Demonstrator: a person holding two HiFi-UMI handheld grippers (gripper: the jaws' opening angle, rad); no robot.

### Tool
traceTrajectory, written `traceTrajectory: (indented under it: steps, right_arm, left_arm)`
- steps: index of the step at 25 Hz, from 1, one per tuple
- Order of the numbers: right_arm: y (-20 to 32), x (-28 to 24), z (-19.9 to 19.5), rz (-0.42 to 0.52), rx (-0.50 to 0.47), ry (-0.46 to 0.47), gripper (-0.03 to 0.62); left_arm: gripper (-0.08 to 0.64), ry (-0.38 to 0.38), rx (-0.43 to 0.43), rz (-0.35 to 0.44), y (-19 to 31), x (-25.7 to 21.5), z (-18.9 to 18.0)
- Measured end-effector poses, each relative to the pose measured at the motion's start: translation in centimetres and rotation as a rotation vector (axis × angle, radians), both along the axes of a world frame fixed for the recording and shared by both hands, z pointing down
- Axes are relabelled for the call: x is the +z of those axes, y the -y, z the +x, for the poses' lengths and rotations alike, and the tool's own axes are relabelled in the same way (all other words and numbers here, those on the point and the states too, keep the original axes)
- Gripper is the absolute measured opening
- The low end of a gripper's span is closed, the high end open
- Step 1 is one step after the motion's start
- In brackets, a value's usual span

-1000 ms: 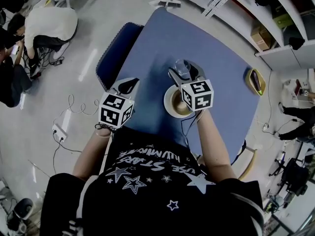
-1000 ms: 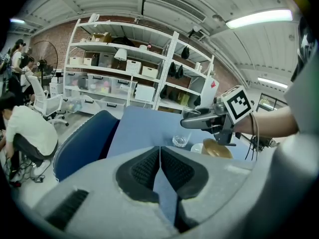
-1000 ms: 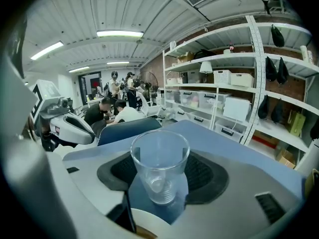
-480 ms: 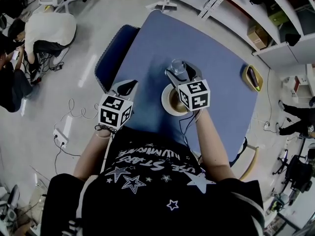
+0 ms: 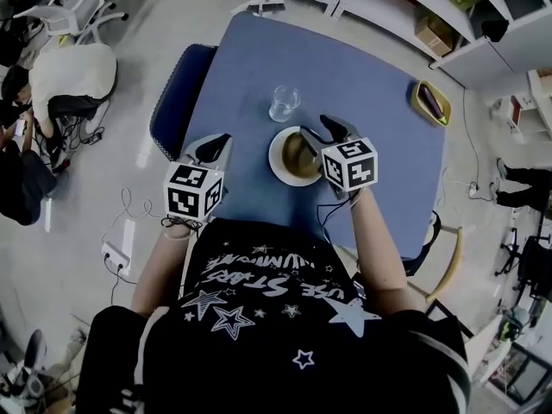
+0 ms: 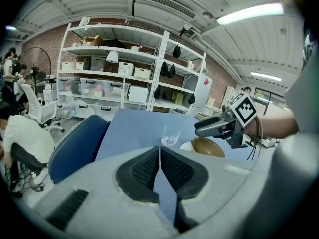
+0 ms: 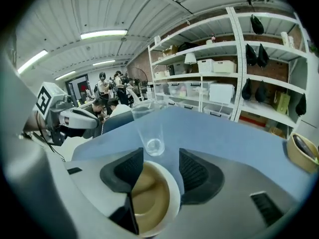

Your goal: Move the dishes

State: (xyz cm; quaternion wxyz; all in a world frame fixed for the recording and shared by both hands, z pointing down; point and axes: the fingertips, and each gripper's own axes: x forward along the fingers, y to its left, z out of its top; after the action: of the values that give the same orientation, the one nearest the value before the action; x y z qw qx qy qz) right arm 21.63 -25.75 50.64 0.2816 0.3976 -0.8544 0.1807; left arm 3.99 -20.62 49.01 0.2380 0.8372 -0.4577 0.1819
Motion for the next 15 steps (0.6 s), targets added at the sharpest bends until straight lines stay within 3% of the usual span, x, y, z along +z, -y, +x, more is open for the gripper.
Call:
traceTrajectory:
  steps: [6,10,14,15]
  right_arm:
    - [-2.8,3.5,1.8,-0.173,0.004,-0.013,0.204]
    - [-3.2,4.5,2.1,-0.197,0.022,-0.020,0.154]
    - [-2.8,4.7,2.8,-0.186,0.067,-0.032,0.043]
    - [-2.8,4.7,2.8,-0.190,0.070,-0.029,0.040]
  left_arm:
    - [0.025,0.005,0.014,-0.009,-0.5,0.3,1.2]
    - [0.025,0.011,0.024,-0.012,-0.8,0.4,2.0]
    - [0.025,0.018,0.032,-0.013,-1.1,0.3,2.5]
    - [0.025,0.021,0.034,-0.013,-1.2,0.3,2.6]
